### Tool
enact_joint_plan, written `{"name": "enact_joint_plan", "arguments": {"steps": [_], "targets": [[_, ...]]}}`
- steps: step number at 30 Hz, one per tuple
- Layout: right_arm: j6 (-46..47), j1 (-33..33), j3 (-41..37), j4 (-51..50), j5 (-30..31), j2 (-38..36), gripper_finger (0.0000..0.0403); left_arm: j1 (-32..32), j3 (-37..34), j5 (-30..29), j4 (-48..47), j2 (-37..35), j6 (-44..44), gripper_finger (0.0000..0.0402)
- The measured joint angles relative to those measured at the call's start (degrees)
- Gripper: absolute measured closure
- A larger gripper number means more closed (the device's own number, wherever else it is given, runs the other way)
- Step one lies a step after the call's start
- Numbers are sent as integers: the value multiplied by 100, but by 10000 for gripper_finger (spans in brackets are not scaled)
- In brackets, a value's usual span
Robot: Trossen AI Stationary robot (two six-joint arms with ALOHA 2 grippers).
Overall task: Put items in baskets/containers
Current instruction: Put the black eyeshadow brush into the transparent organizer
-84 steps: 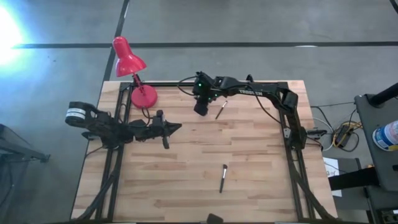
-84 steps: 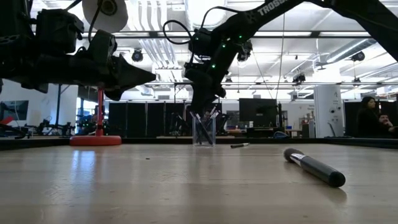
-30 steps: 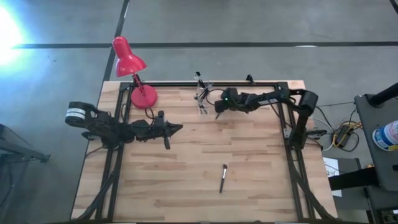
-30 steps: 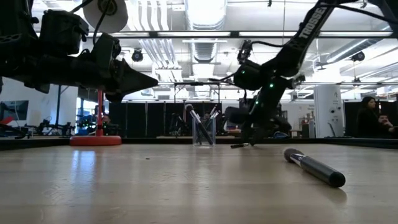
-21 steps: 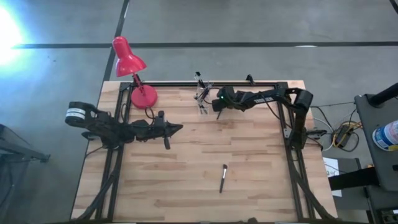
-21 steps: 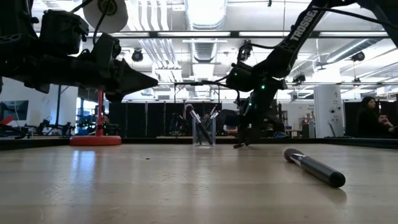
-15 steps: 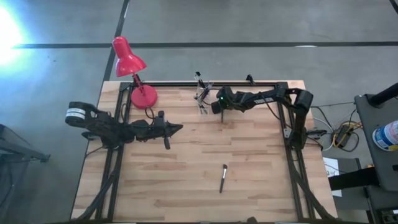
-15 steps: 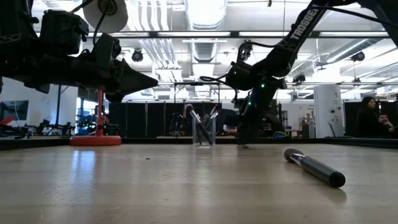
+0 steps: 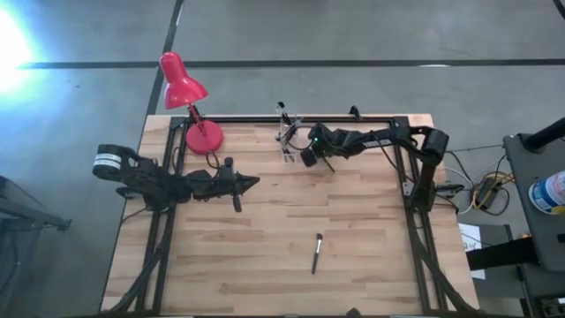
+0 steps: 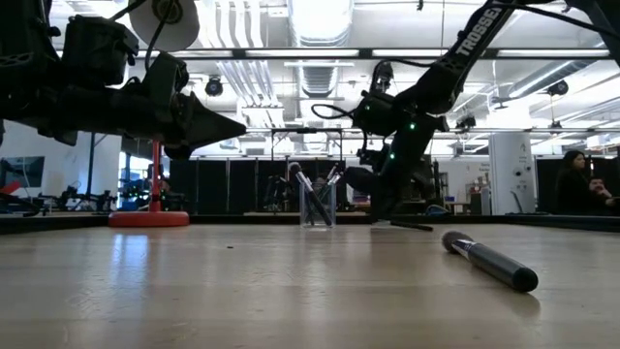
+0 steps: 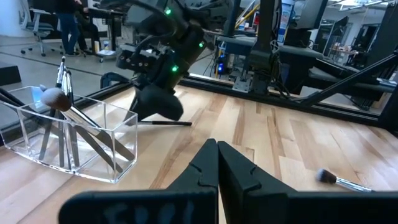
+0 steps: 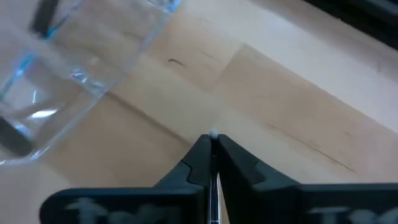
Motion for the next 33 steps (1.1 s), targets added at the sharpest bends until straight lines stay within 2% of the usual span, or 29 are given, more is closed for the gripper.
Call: {"name": "enact_joint_plan", "arguments": {"steps": [6, 15, 17, 20, 24, 26, 30, 33], "targets": [[-304, 332, -154, 3, 255, -436, 392, 0, 0, 0, 0, 0, 2, 401], [-395, 1096, -576, 204, 1096, -1761, 393, 0, 0, 0, 0, 0, 2, 401], [-576, 1274, -686, 668, 1151, -1998, 394, 0, 0, 0, 1, 1, 2, 401], [-1030, 1508, -960, 1933, 1139, -2155, 394, 0, 0, 0, 3, 2, 2, 401], [-1698, 1639, -1386, 3918, 1074, -2046, 394, 0, -2, 0, 0, 2, 2, 401], [-1830, 1628, -1513, 4608, 1062, -1878, 394, 0, -2, -1, 0, 2, 2, 401], [-1995, 1433, -1484, 5580, 816, -1419, 394, 0, -4, 0, 0, 2, 4, 401], [-2024, 1246, -1251, 5867, 505, -1050, 394, 0, -4, 0, 2, 2, 15, 401]]}}
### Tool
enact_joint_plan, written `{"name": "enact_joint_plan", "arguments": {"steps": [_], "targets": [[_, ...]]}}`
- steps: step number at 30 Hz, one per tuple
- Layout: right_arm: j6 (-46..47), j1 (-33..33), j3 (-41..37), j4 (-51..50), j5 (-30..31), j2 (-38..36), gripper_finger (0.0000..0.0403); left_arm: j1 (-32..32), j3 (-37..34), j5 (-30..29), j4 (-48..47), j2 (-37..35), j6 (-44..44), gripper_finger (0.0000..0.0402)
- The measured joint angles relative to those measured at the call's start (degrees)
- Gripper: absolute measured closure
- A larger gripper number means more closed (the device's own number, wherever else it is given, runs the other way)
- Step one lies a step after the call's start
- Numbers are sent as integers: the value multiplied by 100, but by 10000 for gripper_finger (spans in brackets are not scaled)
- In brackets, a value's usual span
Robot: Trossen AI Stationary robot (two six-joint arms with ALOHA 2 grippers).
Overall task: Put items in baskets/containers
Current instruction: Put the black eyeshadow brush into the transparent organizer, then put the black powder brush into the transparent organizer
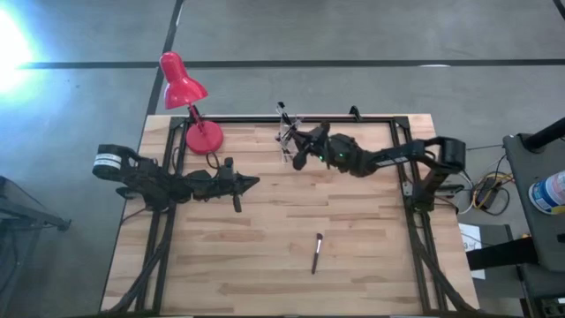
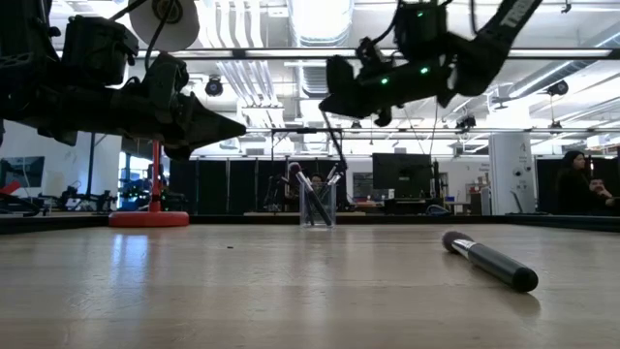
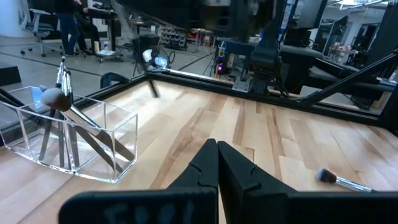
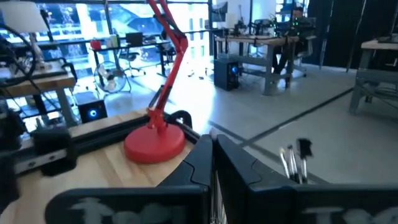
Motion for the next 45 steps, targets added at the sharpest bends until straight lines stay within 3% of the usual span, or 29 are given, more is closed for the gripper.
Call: {"name": "enact_joint_plan", "arguments": {"steps": [14, 31, 45], "targets": [[-464, -282, 1033, 42, -456, 1158, 394, 0, -4, 0, -9, 0, 15, 401], [-401, -348, 1069, 25, -453, 1575, 394, 0, -5, 2, -52, 0, 13, 401], [-135, -352, 1069, -583, -429, 1565, 350, 0, -7, 2, -50, 0, 4, 401]]}}
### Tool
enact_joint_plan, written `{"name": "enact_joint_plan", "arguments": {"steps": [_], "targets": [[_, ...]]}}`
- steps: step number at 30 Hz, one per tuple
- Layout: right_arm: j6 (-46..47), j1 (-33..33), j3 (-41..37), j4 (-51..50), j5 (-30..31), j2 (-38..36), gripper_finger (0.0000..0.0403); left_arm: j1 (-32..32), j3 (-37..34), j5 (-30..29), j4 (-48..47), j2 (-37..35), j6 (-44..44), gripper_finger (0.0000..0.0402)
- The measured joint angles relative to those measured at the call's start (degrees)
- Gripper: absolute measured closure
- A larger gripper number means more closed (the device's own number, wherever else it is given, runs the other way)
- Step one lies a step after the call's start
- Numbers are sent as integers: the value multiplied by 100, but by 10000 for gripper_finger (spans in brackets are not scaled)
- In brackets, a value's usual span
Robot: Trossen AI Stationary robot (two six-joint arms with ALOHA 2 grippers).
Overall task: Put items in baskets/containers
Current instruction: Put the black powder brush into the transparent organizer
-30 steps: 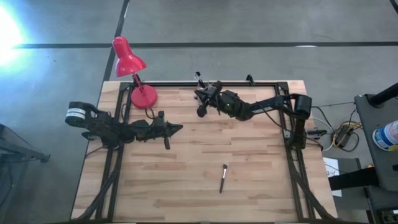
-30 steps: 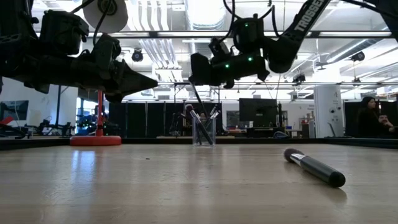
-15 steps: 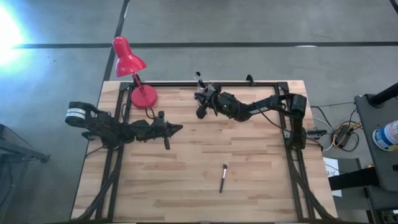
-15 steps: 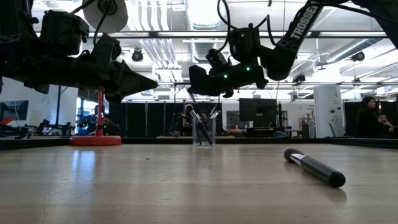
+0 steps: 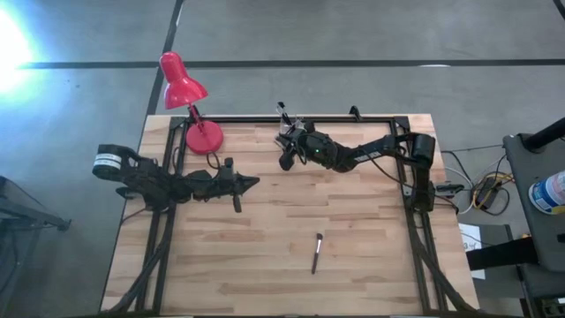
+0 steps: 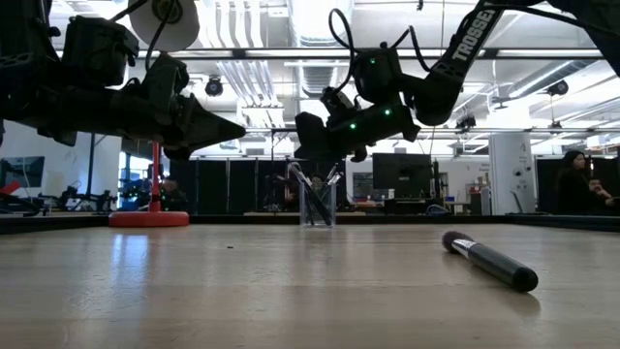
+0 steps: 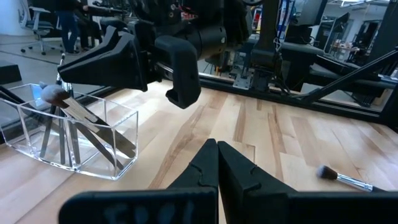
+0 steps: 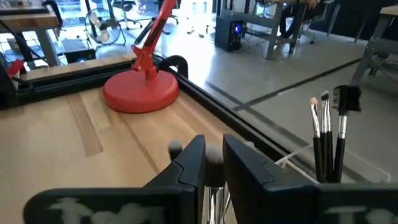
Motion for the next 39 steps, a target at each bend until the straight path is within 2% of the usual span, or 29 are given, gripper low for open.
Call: {"name": "enact_joint_plan", "arguments": {"steps": [9, 13, 18, 22, 29, 34, 39], "targets": [[69, 7, 2, -358, 7, -260, 349, 0, 0, 0, 0, 0, 2, 401], [128, 18, 2, -1182, 1, -705, 358, 0, 0, 0, -5, 0, 2, 401], [154, 214, -30, -2296, -1, -1295, 388, 0, 0, 0, -52, 0, 2, 401], [253, 647, -205, -3105, 67, -1711, 394, 0, 0, 0, -70, 0, -12, 401], [954, 1909, -286, -5285, 1341, -2314, 394, 0, 0, 19, -119, 0, -15, 401], [1802, 2705, -286, -6181, 1362, -2433, 394, 0, 0, 63, -132, 0, -43, 401], [2460, 3379, -289, -6707, 1267, -2349, 394, -2, 0, 355, -144, 0, -143, 401]]}}
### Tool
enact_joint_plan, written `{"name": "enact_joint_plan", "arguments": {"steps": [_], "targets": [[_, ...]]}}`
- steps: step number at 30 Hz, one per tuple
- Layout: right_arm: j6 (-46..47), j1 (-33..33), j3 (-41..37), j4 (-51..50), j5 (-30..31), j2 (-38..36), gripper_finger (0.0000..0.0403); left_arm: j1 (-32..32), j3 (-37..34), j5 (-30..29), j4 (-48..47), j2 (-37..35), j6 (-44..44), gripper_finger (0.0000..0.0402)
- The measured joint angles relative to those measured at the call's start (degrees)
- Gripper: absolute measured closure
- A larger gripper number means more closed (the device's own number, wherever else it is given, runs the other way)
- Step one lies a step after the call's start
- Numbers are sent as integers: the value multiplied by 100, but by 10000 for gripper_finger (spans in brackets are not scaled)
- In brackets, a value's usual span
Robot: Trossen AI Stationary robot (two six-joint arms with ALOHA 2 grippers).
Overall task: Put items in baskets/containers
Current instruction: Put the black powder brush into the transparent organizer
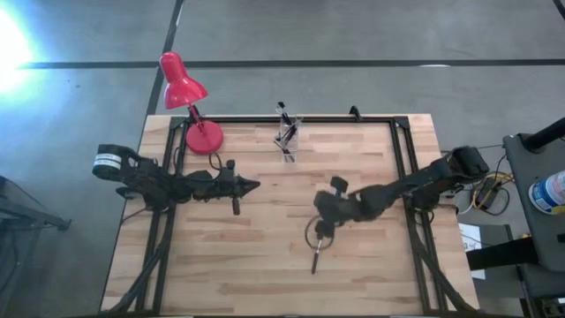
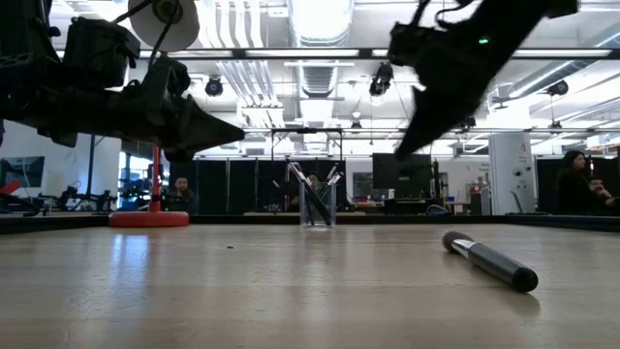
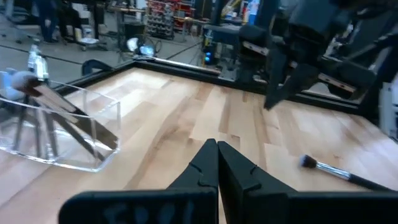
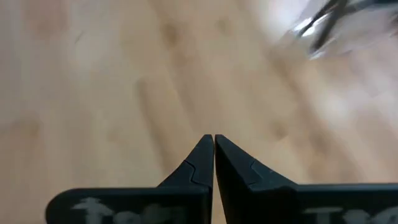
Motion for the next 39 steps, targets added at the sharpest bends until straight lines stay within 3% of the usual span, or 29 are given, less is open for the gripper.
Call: {"name": "enact_joint_plan", "arguments": {"steps": [6, 17, 21, 29, 39], "targets": [[248, 494, -49, -126, -1102, 125, 375, -32, 134, 741, -411, -2, -34, 401], [-152, 466, -382, 562, -2537, 395, 277, -455, 644, 652, -1244, 207, 101, 401], [-286, 427, -454, 849, -2667, 559, 261, -491, 746, 652, -1305, 306, 97, 401], [-319, 261, -545, 986, -2646, 734, 282, -501, 835, 652, -1303, 539, 82, 401], [-491, 221, -613, 1234, -2928, 929, 351, -501, 832, 653, -1312, 603, -28, 401]]}}
